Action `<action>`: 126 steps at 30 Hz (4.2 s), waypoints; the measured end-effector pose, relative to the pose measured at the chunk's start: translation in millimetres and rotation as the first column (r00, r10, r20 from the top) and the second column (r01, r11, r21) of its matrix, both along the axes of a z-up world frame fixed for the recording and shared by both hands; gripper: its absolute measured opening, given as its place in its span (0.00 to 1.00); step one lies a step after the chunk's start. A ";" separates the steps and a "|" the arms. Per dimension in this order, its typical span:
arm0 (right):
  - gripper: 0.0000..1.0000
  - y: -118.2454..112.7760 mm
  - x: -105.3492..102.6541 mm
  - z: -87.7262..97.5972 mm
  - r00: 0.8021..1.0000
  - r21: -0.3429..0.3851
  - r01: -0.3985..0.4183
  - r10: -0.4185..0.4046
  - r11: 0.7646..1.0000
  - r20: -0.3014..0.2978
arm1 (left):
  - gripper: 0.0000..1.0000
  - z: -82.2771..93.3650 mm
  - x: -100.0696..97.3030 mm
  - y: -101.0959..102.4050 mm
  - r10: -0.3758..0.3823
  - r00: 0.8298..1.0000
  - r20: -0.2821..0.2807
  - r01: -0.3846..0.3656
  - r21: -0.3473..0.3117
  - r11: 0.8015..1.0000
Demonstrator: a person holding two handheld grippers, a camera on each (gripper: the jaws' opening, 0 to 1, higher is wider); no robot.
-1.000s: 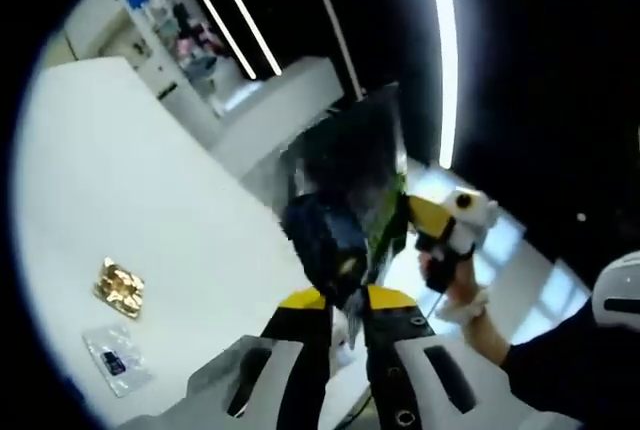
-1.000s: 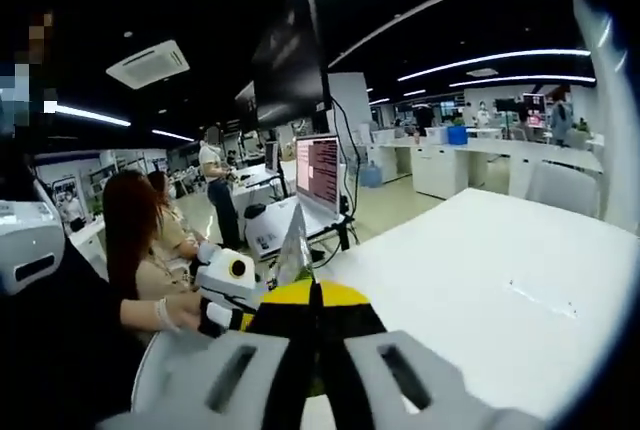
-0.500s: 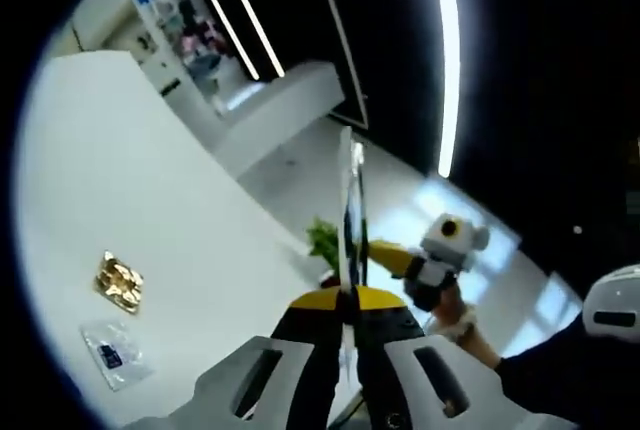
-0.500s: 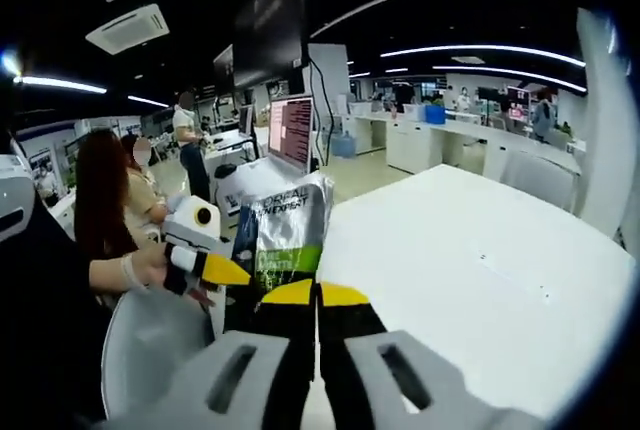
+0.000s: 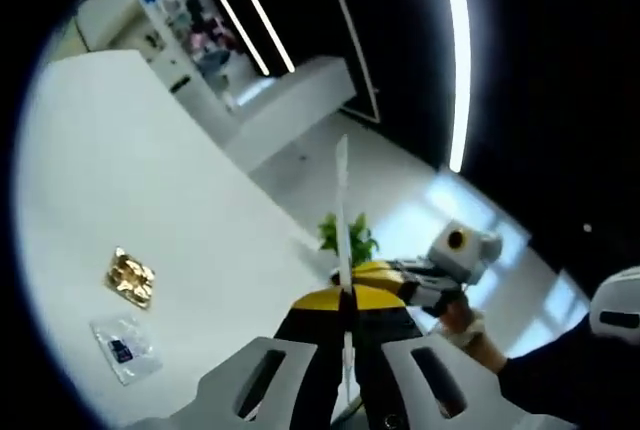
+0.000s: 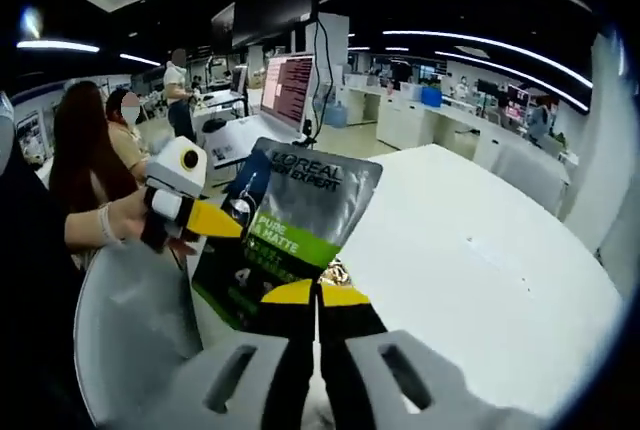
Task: Arrange the skincare products in the storage area until every visible bottle or jar stands upright without overlapping.
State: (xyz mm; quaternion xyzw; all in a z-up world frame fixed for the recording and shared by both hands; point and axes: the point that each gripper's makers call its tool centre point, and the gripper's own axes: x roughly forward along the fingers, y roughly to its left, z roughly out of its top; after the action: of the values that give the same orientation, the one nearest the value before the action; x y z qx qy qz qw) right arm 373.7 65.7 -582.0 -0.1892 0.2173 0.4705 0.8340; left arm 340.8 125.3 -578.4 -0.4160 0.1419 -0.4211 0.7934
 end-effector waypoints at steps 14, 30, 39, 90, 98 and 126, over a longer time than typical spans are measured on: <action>0.01 -11.5 -9.8 -6.9 0.999 -0.039 0.041 -0.040 0.998 0.013 | 0.00 -10.9 -1.9 -1.0 0.006 1.000 0.015 -0.008 0.134 0.991; 0.07 -20.9 -49.1 -32.5 0.982 0.118 0.132 -0.114 0.984 -0.150 | 0.00 -24.1 -8.0 -10.4 -0.023 0.999 0.041 0.010 0.280 0.960; 0.17 -17.6 -79.8 -41.7 0.969 0.181 0.169 -0.130 0.969 -0.210 | 0.00 -22.9 -20.2 -30.1 -0.079 0.995 0.057 0.057 0.321 0.945; 0.03 -19.9 -109.7 -50.8 0.814 0.639 0.422 0.043 0.643 -0.580 | 0.00 -22.8 -52.1 -56.8 -0.227 0.971 -0.069 0.237 0.210 0.949; 0.01 -18.7 -113.7 -50.2 0.817 0.628 0.402 0.048 0.666 -0.574 | 0.01 -30.6 -33.6 -39.4 -0.207 0.978 -0.030 0.208 0.241 0.948; 0.01 -8.0 -128.9 -57.3 0.840 0.571 0.290 0.082 0.768 -0.537 | 0.04 -26.6 10.9 -17.1 -0.212 0.976 -0.049 0.217 0.150 0.965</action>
State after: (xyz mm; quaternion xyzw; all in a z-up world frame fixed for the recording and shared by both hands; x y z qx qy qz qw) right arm 244.8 57.6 -639.3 0.2527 0.2794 0.4998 0.7799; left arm 351.8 108.1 -604.9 -0.3424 0.2312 -0.4854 0.7705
